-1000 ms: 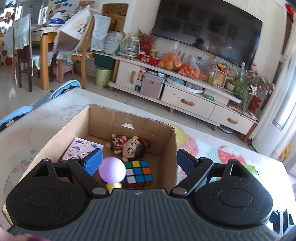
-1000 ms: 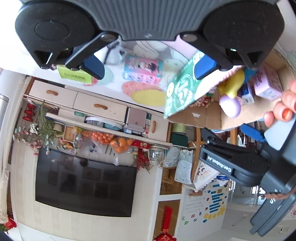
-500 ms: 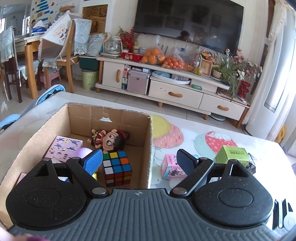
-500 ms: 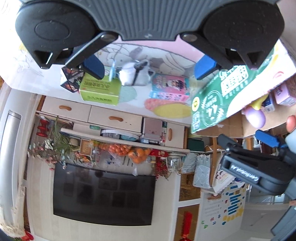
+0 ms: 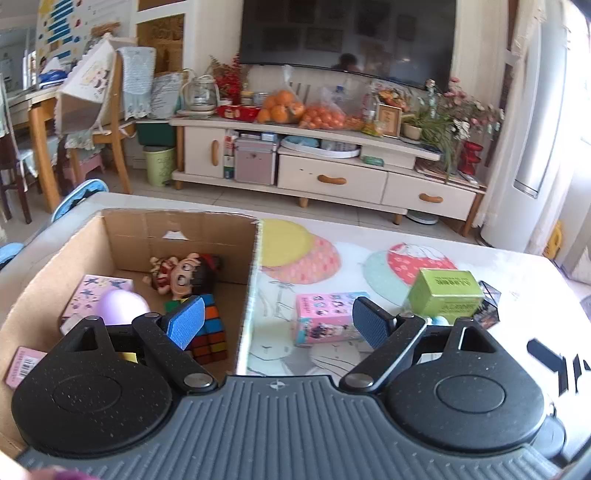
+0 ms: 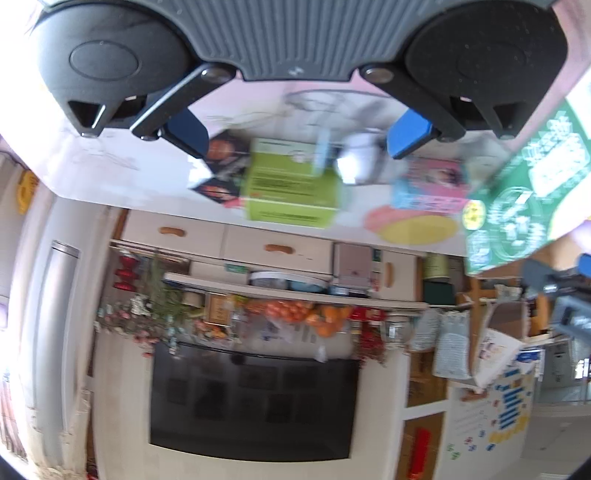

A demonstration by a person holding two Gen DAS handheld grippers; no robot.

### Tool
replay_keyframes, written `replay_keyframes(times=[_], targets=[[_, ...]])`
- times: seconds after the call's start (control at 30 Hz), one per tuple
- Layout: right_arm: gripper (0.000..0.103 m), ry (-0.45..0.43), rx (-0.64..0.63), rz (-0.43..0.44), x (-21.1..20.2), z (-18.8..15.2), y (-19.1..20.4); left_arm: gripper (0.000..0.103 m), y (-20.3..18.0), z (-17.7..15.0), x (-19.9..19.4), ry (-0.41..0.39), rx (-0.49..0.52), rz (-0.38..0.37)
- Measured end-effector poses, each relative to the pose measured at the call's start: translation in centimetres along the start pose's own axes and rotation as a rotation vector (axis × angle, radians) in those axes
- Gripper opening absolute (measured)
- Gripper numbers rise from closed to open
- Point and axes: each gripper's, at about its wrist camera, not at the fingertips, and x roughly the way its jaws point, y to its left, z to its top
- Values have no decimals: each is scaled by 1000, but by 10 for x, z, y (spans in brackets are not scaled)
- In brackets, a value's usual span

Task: Organize rigid objects
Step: 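Withdraw both tools from the cardboard box back over the pile, then grasp the white-and-blue toy with the left gripper while the right grasps the black space-print cube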

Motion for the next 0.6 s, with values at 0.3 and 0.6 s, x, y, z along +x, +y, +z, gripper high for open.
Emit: replay_keyframes(times=[0.3,0.6], targets=[[102,88,64,-90,35,-8,-54,103,-15,-8,9,29,54,-81],[102,122,79,-74,57,-10,-78,103,-43,-22,31,98,59,-176]])
